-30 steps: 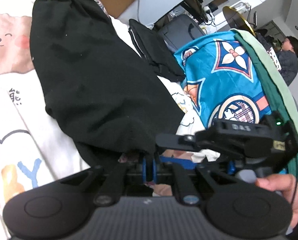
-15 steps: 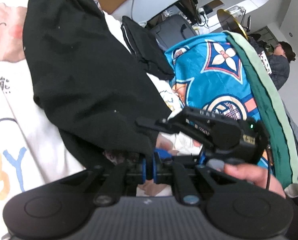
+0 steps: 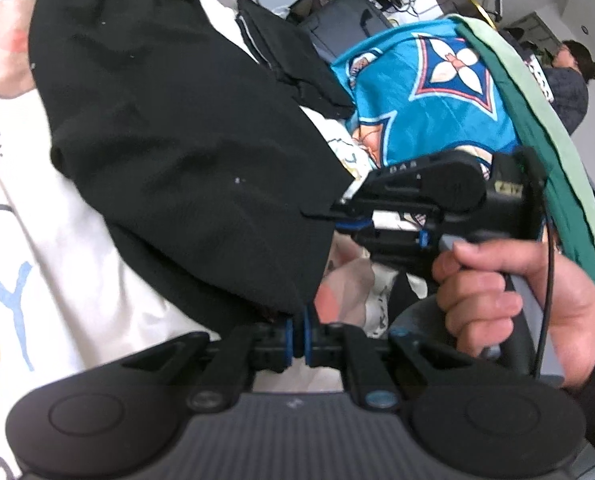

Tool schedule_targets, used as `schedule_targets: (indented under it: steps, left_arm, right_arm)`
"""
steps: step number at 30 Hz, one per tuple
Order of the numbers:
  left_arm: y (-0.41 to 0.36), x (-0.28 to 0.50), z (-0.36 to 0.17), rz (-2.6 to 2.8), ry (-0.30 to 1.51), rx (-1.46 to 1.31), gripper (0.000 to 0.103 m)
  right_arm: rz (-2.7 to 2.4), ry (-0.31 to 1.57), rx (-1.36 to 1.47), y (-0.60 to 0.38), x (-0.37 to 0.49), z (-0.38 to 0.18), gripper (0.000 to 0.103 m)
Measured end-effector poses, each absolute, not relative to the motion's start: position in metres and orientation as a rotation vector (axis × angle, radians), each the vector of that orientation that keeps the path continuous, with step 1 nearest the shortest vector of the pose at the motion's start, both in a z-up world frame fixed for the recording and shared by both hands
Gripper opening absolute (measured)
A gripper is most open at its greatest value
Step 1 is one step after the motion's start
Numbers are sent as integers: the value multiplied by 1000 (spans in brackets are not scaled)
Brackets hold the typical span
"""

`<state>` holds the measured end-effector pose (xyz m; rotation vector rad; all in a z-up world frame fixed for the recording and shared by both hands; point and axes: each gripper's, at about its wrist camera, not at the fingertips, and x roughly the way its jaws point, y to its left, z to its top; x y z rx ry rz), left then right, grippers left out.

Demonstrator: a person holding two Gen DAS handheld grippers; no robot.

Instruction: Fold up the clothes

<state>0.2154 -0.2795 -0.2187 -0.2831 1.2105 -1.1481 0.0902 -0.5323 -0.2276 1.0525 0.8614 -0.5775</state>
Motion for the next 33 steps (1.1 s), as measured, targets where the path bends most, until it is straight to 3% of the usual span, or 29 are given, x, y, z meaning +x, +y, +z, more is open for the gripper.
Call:
schedule_targets:
  steps: [8, 11, 22, 33]
  left_arm:
    - [-271, 213, -224, -1118, 1235, -215, 6]
    - [-258, 217, -221, -1086, 1221, -217, 7]
    - [-211, 254, -210, -909, 1156, -254, 8]
    - [-223, 281, -218, -810, 1112, -107, 10]
  right_arm:
    - [-650, 906, 1039, -539, 85, -227, 4]
    - [-662, 923, 1031, -538, 82, -224, 29]
    - [-579, 870, 932, -538, 71, -193, 40]
    - [-291, 944, 752, -506, 104, -196, 44]
